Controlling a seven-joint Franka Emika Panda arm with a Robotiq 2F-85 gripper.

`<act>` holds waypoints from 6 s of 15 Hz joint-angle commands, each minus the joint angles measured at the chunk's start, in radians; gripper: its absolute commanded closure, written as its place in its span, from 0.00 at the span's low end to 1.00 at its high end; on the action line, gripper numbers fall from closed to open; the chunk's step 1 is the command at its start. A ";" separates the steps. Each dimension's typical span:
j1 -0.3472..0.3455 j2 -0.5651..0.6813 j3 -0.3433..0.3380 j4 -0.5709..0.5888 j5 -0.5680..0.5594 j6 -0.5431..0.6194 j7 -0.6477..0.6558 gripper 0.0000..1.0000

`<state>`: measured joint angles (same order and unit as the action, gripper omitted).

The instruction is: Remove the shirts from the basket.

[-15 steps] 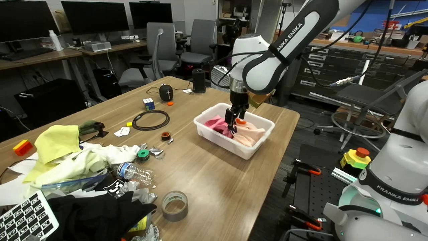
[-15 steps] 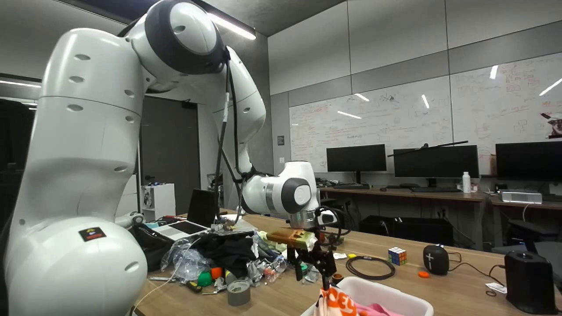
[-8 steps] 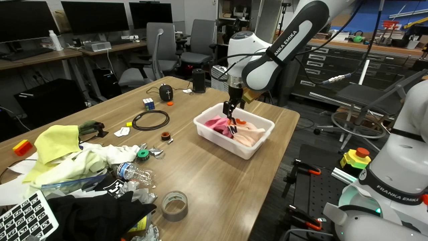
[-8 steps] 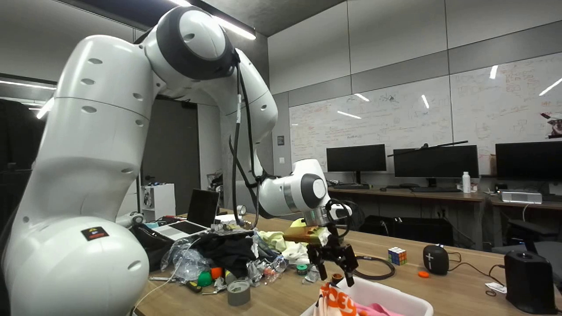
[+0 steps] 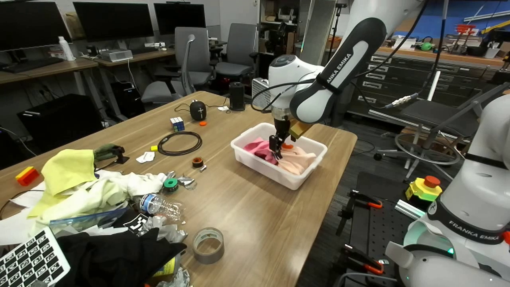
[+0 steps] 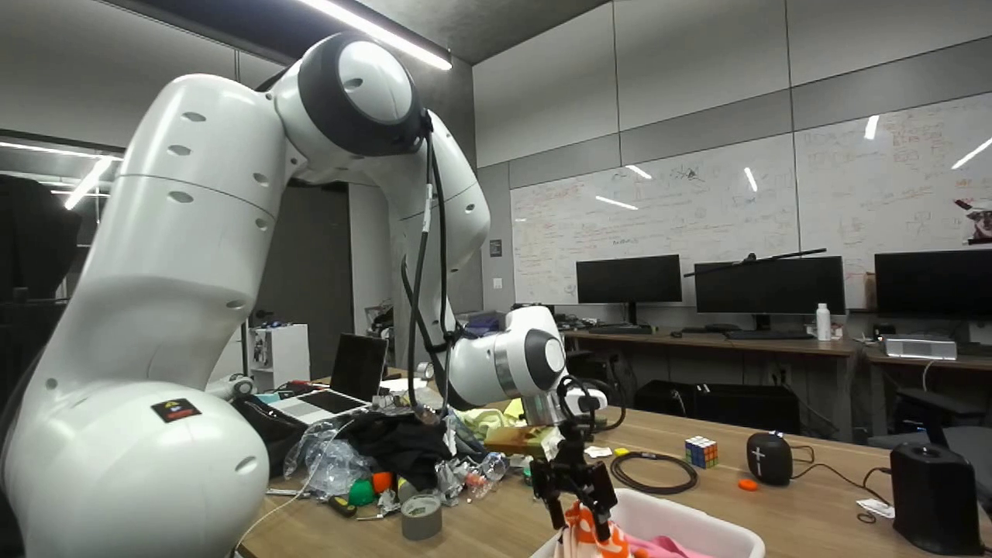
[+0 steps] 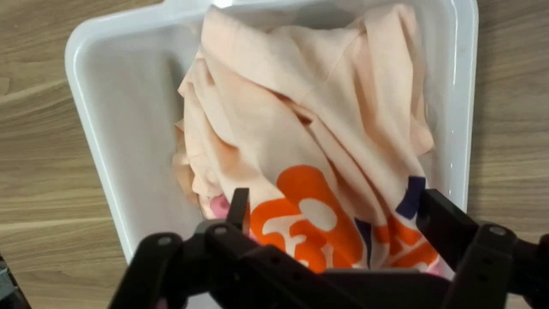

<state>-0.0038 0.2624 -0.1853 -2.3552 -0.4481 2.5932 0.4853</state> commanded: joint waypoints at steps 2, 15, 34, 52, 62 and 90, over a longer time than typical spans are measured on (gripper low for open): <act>0.031 0.040 -0.024 -0.009 -0.004 -0.003 0.025 0.00; 0.017 0.062 -0.003 0.018 0.072 0.004 -0.046 0.00; 0.098 0.085 -0.105 -0.003 -0.058 0.044 0.033 0.87; -0.071 -0.649 0.073 -0.128 0.028 -0.343 -0.115 0.94; -0.086 -0.908 0.128 0.001 0.201 -0.599 -0.294 0.97; 0.142 -0.784 0.382 0.230 0.455 -0.504 -0.386 0.97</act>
<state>0.1856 -0.5349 0.1519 -2.1372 0.0605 2.0068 0.0001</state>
